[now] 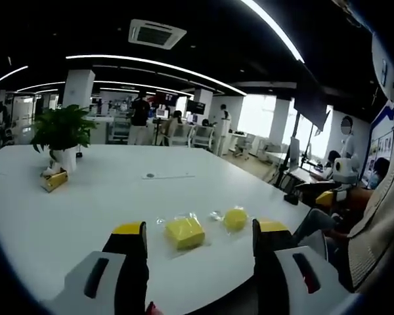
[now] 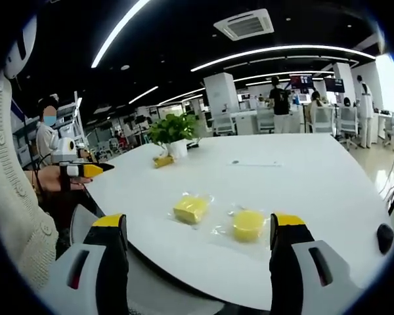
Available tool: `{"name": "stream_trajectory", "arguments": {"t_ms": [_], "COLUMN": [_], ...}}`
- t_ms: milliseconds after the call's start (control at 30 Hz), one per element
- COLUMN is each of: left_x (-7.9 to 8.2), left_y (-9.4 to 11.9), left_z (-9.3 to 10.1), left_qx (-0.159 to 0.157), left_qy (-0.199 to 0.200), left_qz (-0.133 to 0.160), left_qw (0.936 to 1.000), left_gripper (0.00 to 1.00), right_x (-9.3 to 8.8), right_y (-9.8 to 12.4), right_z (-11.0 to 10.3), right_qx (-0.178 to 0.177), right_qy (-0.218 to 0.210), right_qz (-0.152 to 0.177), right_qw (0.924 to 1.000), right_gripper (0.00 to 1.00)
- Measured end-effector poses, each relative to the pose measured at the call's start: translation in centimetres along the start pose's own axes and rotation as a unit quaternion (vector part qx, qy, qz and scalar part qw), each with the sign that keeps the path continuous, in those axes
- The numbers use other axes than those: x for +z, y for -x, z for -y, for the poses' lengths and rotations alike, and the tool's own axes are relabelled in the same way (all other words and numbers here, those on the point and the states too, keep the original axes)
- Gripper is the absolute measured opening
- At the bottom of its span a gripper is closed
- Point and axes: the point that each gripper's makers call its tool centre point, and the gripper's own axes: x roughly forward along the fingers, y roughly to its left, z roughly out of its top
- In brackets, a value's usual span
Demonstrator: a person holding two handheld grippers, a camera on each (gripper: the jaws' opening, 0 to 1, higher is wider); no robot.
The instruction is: Compare the silicone blocks by pressing each to a similar depth, holding the contact briefly, and releasing to observe deformation and rebound differences across the visible hardness samples.
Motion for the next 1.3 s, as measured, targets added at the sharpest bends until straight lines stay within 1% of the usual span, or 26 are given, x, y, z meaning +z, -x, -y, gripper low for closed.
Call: {"name": "stream_trajectory", "arguments": {"t_ms": [300, 433, 533, 667, 833, 967, 1100, 1300], "left_x": [-0.1, -0.2, -0.1, -0.1, 0.1, -0.1, -0.3, -0.7], "left_y": [0.0, -0.1, -0.1, -0.2, -0.2, -0.3, -0.3, -0.5], "left_z": [-0.3, -0.3, -0.3, -0.2, 0.0, 0.1, 0.2, 0.7], "left_qx": [0.001, 0.000, -0.003, -0.006, -0.014, -0.015, -0.017, -0.023], "left_qy": [0.007, 0.012, 0.012, 0.013, 0.014, 0.015, 0.017, 0.024], "left_qz": [-0.005, -0.008, -0.009, -0.008, -0.005, -0.006, -0.011, -0.014], "left_qw": [1.0000, 0.9999, 0.9999, 0.9999, 0.9998, 0.9998, 0.9997, 0.9994], "left_gripper": [0.63, 0.63, 0.62, 0.62, 0.58, 0.58, 0.58, 0.58], "right_x": [0.1, 0.3, 0.7, 0.8, 0.5, 0.8, 0.3, 0.1], "right_y": [-0.3, -0.5, -0.5, -0.5, -0.5, -0.5, -0.5, -0.4], "right_z": [-0.2, -0.5, -0.6, -0.5, -0.4, -0.5, -0.4, -0.2], "right_qx": [0.005, 0.012, 0.011, 0.013, 0.013, 0.016, 0.017, 0.018], "right_qy": [0.003, -0.014, 0.003, 0.004, 0.005, 0.002, 0.004, 0.004], "right_qz": [-0.006, -0.013, -0.008, -0.007, -0.013, -0.007, -0.016, -0.014], "right_qw": [1.0000, 0.9997, 0.9999, 0.9999, 0.9998, 0.9999, 0.9997, 0.9997], "right_gripper": [0.83, 0.80, 0.79, 0.79, 0.79, 0.79, 0.78, 0.78]}}
